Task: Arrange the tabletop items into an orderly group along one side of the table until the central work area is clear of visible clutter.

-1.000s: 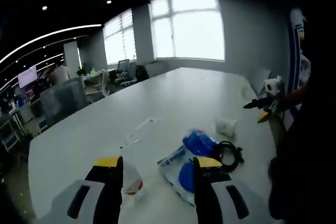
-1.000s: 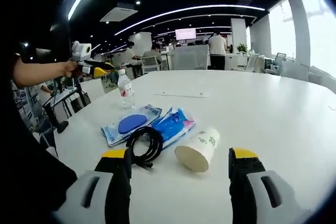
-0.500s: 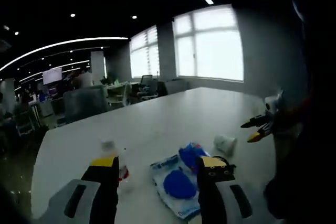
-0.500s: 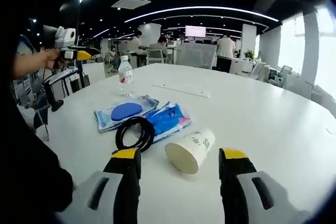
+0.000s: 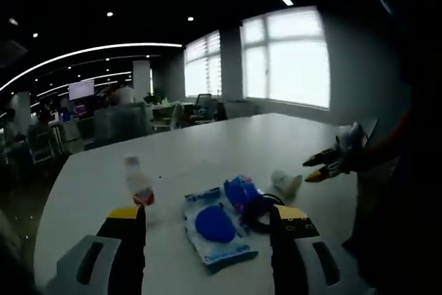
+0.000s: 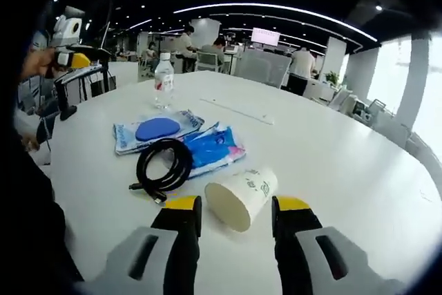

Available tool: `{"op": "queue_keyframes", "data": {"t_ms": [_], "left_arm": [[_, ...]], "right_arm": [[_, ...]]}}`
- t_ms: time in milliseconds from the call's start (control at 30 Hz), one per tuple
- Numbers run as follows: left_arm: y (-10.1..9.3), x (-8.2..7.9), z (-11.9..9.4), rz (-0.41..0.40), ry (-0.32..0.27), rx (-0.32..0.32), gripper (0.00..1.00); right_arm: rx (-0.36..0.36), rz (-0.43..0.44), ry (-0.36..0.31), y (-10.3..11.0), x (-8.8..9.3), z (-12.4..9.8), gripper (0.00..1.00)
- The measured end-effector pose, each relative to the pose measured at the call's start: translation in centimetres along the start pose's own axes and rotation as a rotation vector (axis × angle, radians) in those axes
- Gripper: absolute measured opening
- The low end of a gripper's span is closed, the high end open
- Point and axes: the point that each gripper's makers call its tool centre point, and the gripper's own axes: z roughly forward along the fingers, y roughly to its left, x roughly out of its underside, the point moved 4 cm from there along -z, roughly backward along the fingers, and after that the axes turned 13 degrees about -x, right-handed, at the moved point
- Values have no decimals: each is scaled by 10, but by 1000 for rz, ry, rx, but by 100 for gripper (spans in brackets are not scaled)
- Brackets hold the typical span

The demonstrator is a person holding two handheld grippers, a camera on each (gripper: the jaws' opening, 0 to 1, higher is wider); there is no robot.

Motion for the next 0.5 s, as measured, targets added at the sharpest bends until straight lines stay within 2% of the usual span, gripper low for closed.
{"op": "queue_keyframes", "data": {"t_ms": [67, 167, 267, 400, 500], "left_arm": [[-5, 6, 0, -3, 4, 6, 74], [-14, 10, 0, -31, 25, 11, 79], [-24, 6, -4, -30, 9, 14, 81], [-27, 5, -6, -32, 5, 28, 84], [-31, 2, -8, -24, 4, 31, 86]], "right_arm": [[13, -29, 22, -2, 5, 4, 25], [27, -21, 41, -5, 14, 10, 21], [39, -16, 44, -6, 18, 13, 17], [46, -9, 55, -4, 20, 17, 14], [61, 4, 46, -5, 18, 16, 7]]}}
